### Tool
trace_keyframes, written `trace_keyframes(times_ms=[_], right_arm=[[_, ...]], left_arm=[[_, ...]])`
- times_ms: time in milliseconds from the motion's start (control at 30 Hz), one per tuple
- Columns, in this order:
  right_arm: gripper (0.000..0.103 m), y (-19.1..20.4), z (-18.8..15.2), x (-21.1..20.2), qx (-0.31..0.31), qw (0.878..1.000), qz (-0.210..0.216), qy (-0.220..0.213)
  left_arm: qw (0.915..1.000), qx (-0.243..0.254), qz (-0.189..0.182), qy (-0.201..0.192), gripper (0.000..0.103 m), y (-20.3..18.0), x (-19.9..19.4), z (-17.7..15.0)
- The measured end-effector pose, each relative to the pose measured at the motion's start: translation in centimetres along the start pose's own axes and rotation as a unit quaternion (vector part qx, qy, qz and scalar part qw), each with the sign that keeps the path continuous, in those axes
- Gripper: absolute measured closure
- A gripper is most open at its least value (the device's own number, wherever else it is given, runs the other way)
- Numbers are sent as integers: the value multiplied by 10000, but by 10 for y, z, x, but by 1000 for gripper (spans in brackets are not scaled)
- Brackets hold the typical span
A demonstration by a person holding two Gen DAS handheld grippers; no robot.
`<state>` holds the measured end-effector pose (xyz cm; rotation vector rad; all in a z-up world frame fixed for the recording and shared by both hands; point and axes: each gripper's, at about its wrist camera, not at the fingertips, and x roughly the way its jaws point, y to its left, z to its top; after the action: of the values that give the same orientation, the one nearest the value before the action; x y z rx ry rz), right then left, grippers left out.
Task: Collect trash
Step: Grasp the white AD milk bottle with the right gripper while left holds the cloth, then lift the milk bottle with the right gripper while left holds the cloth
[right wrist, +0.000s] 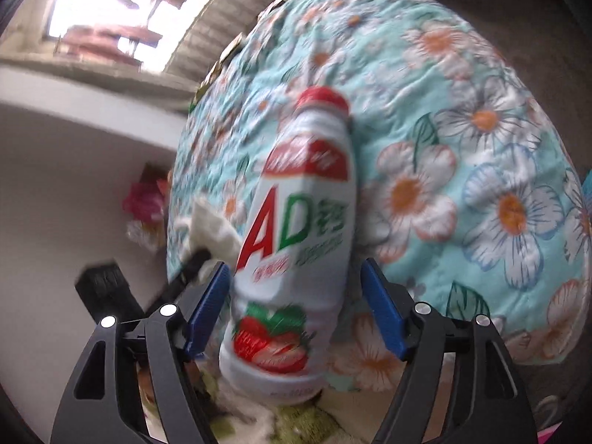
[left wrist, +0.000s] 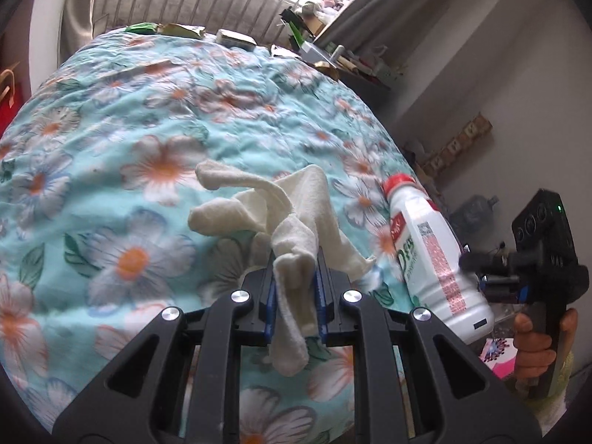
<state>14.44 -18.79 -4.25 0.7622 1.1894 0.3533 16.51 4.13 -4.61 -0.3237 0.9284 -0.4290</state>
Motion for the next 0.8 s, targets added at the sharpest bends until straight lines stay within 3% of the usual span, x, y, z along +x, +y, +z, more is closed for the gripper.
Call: trace_keyframes(times_ms=[300, 400, 800], right_arm=[[33, -13, 12, 36, 506, 9977, 410, -185], [41, -19, 9, 35, 540, 9972, 445, -246], [42, -40, -7, 16, 682, 9918, 1025, -345]], left_arm=[[9999, 78, 71, 16, 88, -5, 0, 4], [9998, 120, 141, 47, 88, -8, 0, 4], [9995, 161, 284, 42, 88, -17, -2, 5]])
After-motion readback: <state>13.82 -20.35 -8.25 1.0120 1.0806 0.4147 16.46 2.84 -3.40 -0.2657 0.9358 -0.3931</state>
